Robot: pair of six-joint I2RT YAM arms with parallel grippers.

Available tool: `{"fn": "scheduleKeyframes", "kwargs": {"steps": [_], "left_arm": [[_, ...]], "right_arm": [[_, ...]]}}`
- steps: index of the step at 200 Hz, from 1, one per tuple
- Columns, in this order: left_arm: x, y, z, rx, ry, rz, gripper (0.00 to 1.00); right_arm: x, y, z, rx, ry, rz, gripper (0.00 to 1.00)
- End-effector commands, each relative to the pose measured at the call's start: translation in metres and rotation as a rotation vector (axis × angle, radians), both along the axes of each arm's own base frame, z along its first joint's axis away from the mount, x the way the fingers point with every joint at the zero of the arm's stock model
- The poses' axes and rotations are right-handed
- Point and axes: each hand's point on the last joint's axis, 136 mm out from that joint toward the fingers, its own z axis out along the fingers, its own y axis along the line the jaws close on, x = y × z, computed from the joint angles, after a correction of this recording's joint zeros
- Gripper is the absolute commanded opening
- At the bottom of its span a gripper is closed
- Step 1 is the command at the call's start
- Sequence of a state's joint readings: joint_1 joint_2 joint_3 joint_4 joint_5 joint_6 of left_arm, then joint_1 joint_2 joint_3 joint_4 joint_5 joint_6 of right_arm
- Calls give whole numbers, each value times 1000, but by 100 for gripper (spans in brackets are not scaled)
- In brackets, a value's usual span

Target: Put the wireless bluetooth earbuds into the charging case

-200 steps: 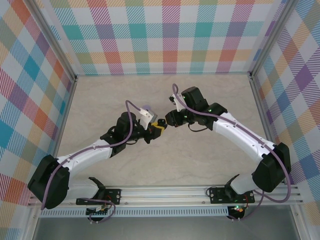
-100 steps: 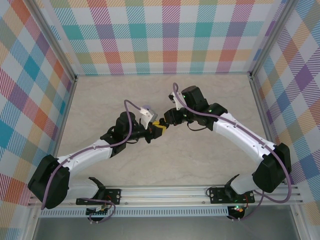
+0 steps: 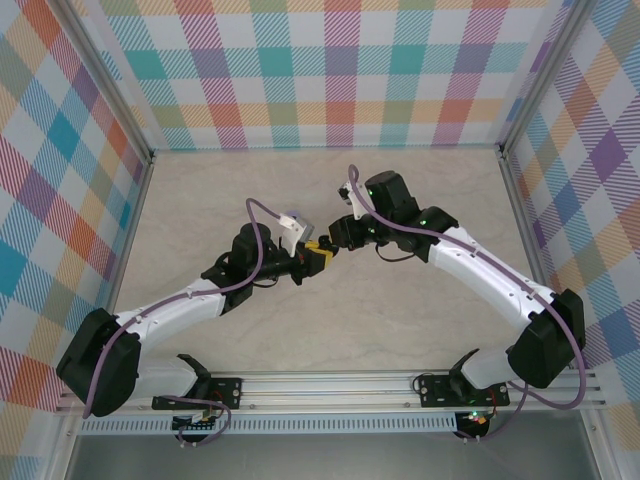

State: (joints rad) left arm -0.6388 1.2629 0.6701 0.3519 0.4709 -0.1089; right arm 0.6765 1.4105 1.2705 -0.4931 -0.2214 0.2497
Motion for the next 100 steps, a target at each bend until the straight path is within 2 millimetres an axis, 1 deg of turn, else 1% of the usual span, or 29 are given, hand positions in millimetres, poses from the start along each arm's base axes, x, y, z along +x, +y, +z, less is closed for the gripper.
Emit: {"fn": "scheduleKeyframes", "kwargs": {"steps": [1, 100], "left_arm": [[5, -3, 18, -51, -35, 1, 4], [4, -2, 29, -75, -48, 5, 3]], "right_arm": [[-3, 3, 6, 18, -25, 13, 23], [-3, 3, -2, -3, -9, 19, 23]]}}
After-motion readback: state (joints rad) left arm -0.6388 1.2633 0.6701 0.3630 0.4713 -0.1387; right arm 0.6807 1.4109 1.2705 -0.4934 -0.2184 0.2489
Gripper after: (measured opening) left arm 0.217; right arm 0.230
